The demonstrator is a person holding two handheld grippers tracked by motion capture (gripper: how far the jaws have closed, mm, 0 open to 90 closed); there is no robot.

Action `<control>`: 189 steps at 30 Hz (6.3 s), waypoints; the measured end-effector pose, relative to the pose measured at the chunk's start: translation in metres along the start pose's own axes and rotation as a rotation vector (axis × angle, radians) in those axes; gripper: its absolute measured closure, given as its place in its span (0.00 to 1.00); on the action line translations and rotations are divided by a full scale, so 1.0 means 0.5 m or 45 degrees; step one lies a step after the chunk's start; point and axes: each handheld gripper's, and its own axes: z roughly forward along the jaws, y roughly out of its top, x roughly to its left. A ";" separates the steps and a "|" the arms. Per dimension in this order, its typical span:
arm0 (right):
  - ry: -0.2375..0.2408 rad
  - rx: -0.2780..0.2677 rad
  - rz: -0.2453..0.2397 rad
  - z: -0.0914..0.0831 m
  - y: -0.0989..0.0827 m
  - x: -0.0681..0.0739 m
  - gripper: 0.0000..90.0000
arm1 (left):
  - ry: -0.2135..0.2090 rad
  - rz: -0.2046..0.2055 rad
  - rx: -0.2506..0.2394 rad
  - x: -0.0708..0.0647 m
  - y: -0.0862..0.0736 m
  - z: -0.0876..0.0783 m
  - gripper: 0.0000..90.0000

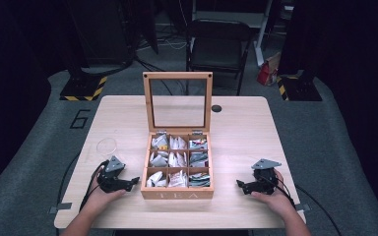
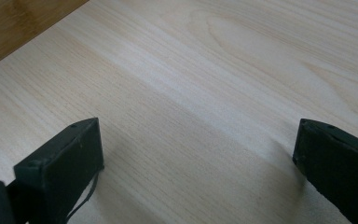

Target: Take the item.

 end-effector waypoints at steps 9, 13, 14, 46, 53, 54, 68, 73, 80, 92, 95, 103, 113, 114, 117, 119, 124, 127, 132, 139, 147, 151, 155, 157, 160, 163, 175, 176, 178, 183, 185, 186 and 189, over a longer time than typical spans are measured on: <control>0.000 0.001 -0.001 0.000 0.000 0.000 0.01 | 0.001 -0.002 -0.004 0.000 0.000 0.000 0.18; -0.005 0.001 0.001 0.000 0.000 0.000 0.01 | -0.001 0.004 0.002 0.001 0.000 -0.001 0.18; -0.005 0.001 0.001 0.000 0.000 0.000 0.01 | -0.001 0.004 0.002 0.001 0.000 -0.001 0.18; -0.004 0.001 -0.001 0.000 0.000 0.000 0.01 | 0.041 -0.090 -0.027 0.015 0.005 -0.040 0.40; -0.005 0.001 0.000 0.000 0.000 0.000 0.01 | 0.052 -0.096 -0.031 0.010 0.010 -0.044 0.42; -0.005 0.001 0.000 0.000 0.000 0.000 0.01 | 0.052 -0.096 -0.031 0.010 0.010 -0.044 0.42; -0.004 -0.002 0.001 0.000 0.000 0.000 0.01 | 0.045 -0.112 -0.067 0.003 0.022 -0.061 0.46; -0.004 -0.001 0.002 0.000 0.000 0.000 0.01 | 0.038 -0.132 -0.080 0.000 0.027 -0.068 0.47; 0.000 0.001 0.000 0.000 0.000 0.000 0.01 | 0.016 -0.145 -0.066 -0.003 0.037 -0.075 0.47; -0.003 0.001 -0.001 0.000 0.000 0.000 0.01 | 0.025 -0.160 -0.085 -0.005 0.059 -0.090 0.48; -0.004 0.001 -0.001 0.000 0.000 0.000 0.01 | 0.032 -0.155 -0.093 -0.006 0.066 -0.093 0.48; -0.004 0.000 0.001 0.000 0.000 0.000 0.01 | 0.014 -0.158 -0.073 -0.004 0.075 -0.095 0.48; -0.002 0.000 0.002 0.000 0.000 0.000 0.01 | 0.009 -0.172 -0.075 -0.006 0.091 -0.096 0.48; -0.002 0.000 0.002 0.000 0.000 0.000 0.01 | 0.009 -0.172 -0.075 -0.006 0.091 -0.096 0.48; -0.007 -0.001 0.002 0.000 0.000 0.000 0.01 | 0.003 -0.173 -0.072 -0.006 0.096 -0.096 0.48; -0.005 0.000 0.003 0.000 0.000 0.000 0.01 | 0.001 -0.169 -0.078 -0.006 0.099 -0.096 0.48; 0.000 0.002 0.000 0.000 0.000 0.000 0.01 | -0.008 -0.169 -0.084 -0.009 0.109 -0.094 0.47; -0.004 0.001 0.000 0.000 0.000 0.000 0.01 | -0.010 -0.159 -0.087 -0.010 0.118 -0.095 0.47; -0.005 0.000 0.002 0.000 0.000 0.000 0.01 | -0.006 -0.157 -0.103 -0.011 0.128 -0.096 0.48; -0.001 0.000 0.001 0.000 0.000 0.000 0.01 | -0.023 -0.134 -0.108 -0.012 0.147 -0.101 0.50; -0.003 0.001 -0.001 0.000 0.000 0.000 0.01 | -0.039 -0.109 -0.120 -0.022 0.161 -0.101 0.52; -0.001 0.000 0.002 0.000 0.000 0.000 0.01 | -0.055 -0.095 -0.121 -0.028 0.170 -0.097 0.53; -0.004 0.001 0.000 0.000 0.000 0.000 0.01 | -0.066 -0.082 -0.123 -0.033 0.175 -0.093 0.55; 0.000 0.002 0.000 0.000 0.000 0.000 0.01 | -0.071 -0.077 -0.122 -0.036 0.178 -0.091 0.56; -0.003 0.000 0.000 0.000 0.000 0.000 0.01 | -0.076 -0.073 -0.126 -0.040 0.183 -0.089 0.56; -0.003 0.001 -0.001 0.000 0.000 0.000 0.01 | -0.090 -0.068 -0.128 -0.045 0.188 -0.084 0.58; -0.003 0.001 -0.001 0.000 0.000 0.000 0.01 | -0.123 -0.068 -0.133 -0.058 0.201 -0.071 0.61; -0.004 0.000 0.001 0.000 0.000 0.000 0.01 | -0.124 -0.071 -0.135 -0.059 0.201 -0.070 0.61; -0.003 0.001 -0.002 0.000 0.000 0.000 0.01 | -0.129 -0.075 -0.134 -0.061 0.203 -0.068 0.61; 0.000 0.001 -0.001 0.000 0.000 0.000 0.01 | -0.140 -0.069 -0.128 -0.066 0.205 -0.062 0.62; -0.004 0.000 0.000 0.000 0.000 0.000 0.01 | -0.146 -0.072 -0.130 -0.066 0.206 -0.060 0.62; -0.004 0.000 0.000 0.000 0.000 0.000 0.01 | -0.146 -0.072 -0.130 -0.066 0.206 -0.060 0.62; -0.003 0.001 0.000 0.000 0.000 0.000 0.01 | -0.153 -0.072 -0.128 -0.069 0.207 -0.055 0.63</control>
